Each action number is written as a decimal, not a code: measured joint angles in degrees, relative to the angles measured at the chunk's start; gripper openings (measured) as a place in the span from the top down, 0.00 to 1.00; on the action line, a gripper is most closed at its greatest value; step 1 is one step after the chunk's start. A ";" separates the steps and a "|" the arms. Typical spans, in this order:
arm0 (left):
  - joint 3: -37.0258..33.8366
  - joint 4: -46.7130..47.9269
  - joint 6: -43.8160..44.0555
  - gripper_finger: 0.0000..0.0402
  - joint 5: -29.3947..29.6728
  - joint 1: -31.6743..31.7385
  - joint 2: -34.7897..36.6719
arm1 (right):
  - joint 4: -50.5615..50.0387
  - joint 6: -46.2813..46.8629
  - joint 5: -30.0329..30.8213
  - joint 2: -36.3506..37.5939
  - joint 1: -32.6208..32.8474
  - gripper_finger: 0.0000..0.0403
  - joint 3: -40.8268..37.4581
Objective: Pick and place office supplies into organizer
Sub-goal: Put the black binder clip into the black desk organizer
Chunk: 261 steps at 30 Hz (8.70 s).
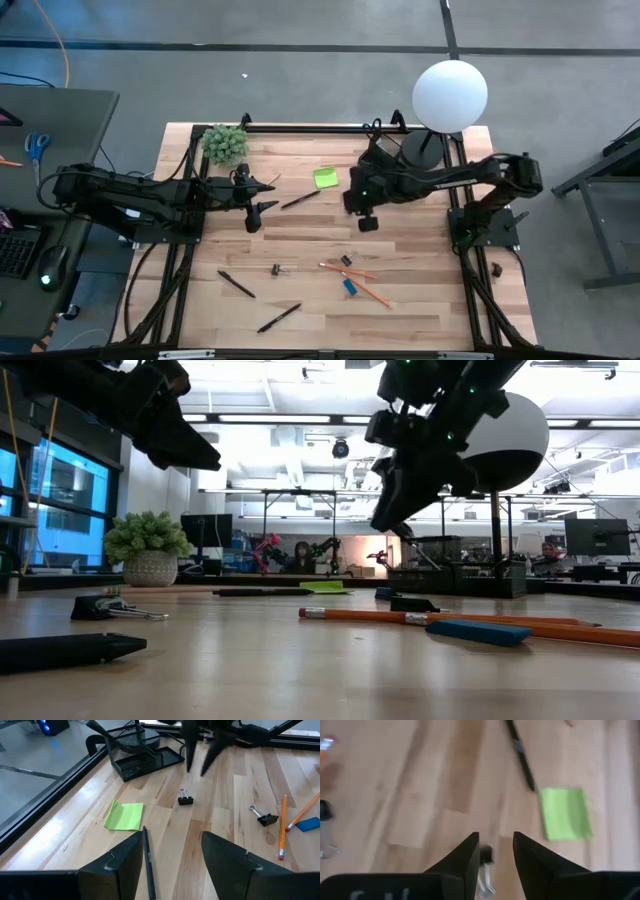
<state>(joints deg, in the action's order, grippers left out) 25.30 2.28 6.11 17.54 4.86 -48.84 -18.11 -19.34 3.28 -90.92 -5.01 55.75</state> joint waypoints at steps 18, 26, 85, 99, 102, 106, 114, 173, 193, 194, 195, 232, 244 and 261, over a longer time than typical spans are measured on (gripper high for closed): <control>0.00 0.00 -0.06 0.53 0.00 0.00 0.02 | 2.93 -3.60 -1.95 -12.79 -1.48 0.38 0.17; 0.00 0.00 -0.06 0.53 -0.02 0.00 0.00 | 2.75 -5.07 1.46 -12.78 -2.10 0.39 0.27; 0.00 0.70 -0.04 0.53 0.00 0.00 0.02 | -4.47 -6.38 -9.99 -16.23 -9.25 0.55 3.45; 0.00 0.72 -0.04 0.53 0.02 0.00 0.02 | -10.57 -1.64 -9.58 -16.67 -9.16 0.66 8.85; 0.00 0.72 -0.04 0.53 0.01 0.00 0.02 | -12.88 -1.52 -7.61 -16.64 -9.18 0.65 11.86; 0.00 0.72 -0.04 0.53 0.02 0.00 0.02 | -17.27 -1.48 -2.82 -16.62 -9.20 0.64 15.54; 0.00 0.75 -0.04 0.53 0.02 0.00 0.02 | -21.45 -2.42 9.53 -16.54 -10.01 0.64 21.58; 0.00 0.79 0.16 0.53 -0.04 0.00 0.02 | -29.66 14.00 10.22 -16.34 -17.76 0.48 20.26; 0.00 -4.85 0.30 0.53 -0.07 -0.02 -0.02 | -33.04 29.33 8.53 -16.34 2.85 0.49 20.26; 0.00 -5.28 0.23 0.53 -0.07 -0.02 -0.02 | -32.93 30.11 9.32 -16.34 3.73 0.49 20.26; 0.00 -5.67 0.02 0.53 -0.06 -0.02 -0.02 | -32.74 30.98 10.29 -16.34 4.62 0.49 20.26; -4.59 -13.70 8.93 0.53 -10.20 -1.54 -0.07 | -21.82 34.83 5.58 -16.34 22.80 0.48 20.26; -6.38 -19.34 9.16 0.53 -6.88 -11.67 -0.07 | -16.50 11.12 7.95 -17.68 26.35 0.45 20.26; -6.38 -17.65 11.13 0.53 -0.84 -19.08 -0.07 | -19.71 5.75 -2.72 -22.00 20.21 0.37 20.22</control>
<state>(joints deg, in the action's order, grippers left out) 18.92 -15.37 17.24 16.70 -14.22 -48.90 -37.81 -13.58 0.56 -112.93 15.20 75.96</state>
